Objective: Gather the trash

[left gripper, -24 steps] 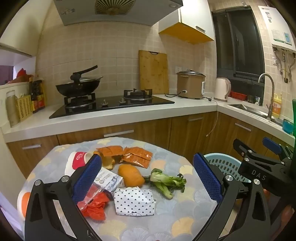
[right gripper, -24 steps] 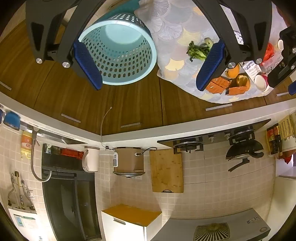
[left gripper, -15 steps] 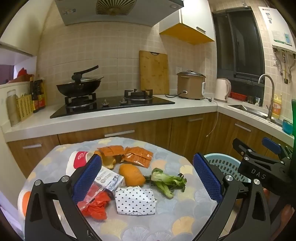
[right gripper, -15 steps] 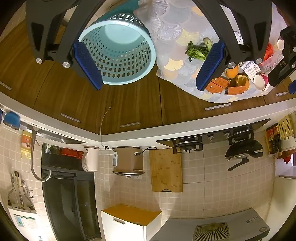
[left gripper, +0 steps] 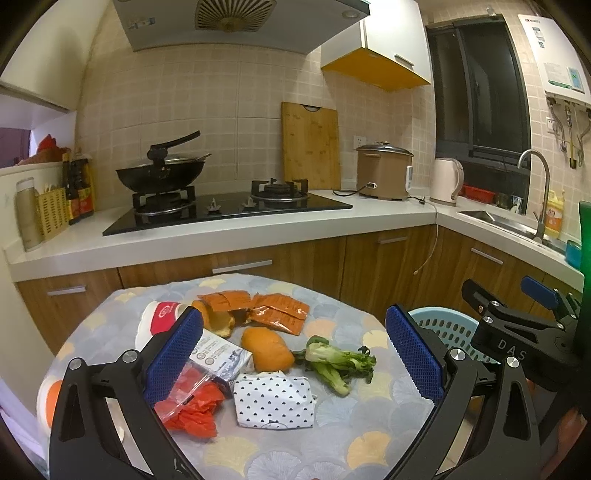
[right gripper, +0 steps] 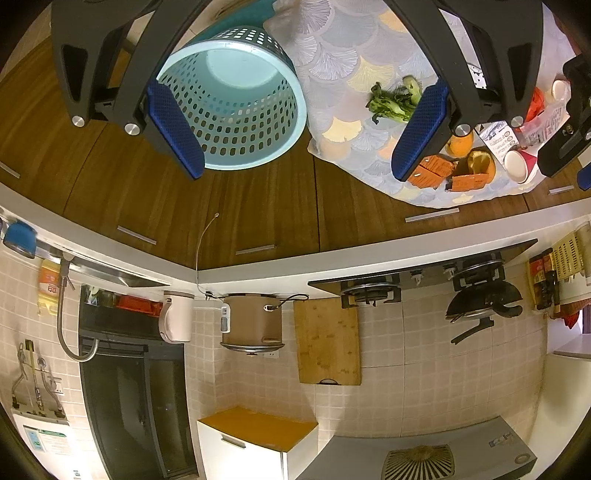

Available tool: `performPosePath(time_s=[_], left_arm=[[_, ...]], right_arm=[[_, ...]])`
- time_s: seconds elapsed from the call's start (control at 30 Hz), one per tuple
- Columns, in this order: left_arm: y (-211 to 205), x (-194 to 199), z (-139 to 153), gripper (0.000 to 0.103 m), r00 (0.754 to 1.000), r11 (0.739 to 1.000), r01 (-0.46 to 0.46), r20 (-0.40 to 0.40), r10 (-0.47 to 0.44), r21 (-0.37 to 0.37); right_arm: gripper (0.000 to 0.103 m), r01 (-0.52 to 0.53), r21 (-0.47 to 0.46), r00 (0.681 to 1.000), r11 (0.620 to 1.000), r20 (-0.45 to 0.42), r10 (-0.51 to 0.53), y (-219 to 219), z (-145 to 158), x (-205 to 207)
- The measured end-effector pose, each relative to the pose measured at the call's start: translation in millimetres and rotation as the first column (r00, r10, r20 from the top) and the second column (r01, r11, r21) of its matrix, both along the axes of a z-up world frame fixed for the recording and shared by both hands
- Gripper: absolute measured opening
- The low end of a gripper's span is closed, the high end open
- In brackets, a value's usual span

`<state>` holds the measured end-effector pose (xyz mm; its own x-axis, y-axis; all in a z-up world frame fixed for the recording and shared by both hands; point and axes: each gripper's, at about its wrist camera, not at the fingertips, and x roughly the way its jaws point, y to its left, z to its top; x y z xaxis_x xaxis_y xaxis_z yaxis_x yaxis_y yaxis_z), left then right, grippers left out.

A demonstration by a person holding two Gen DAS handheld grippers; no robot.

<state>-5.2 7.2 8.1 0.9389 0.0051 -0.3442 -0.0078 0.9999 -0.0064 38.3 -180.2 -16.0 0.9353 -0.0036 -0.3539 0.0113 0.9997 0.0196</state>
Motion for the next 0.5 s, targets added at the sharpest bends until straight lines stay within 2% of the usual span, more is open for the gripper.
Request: performPosePath(time_s=[0.5], left_arm=[[5.7, 4.6, -5.3, 0.095, 0.999, 1.000, -0.025, -0.038, 0.025, 0.005]], right_arm=[[0.096, -0.012, -0.009, 1.000, 1.000, -0.011, 0.012, 5.4, -7.2, 4.1]])
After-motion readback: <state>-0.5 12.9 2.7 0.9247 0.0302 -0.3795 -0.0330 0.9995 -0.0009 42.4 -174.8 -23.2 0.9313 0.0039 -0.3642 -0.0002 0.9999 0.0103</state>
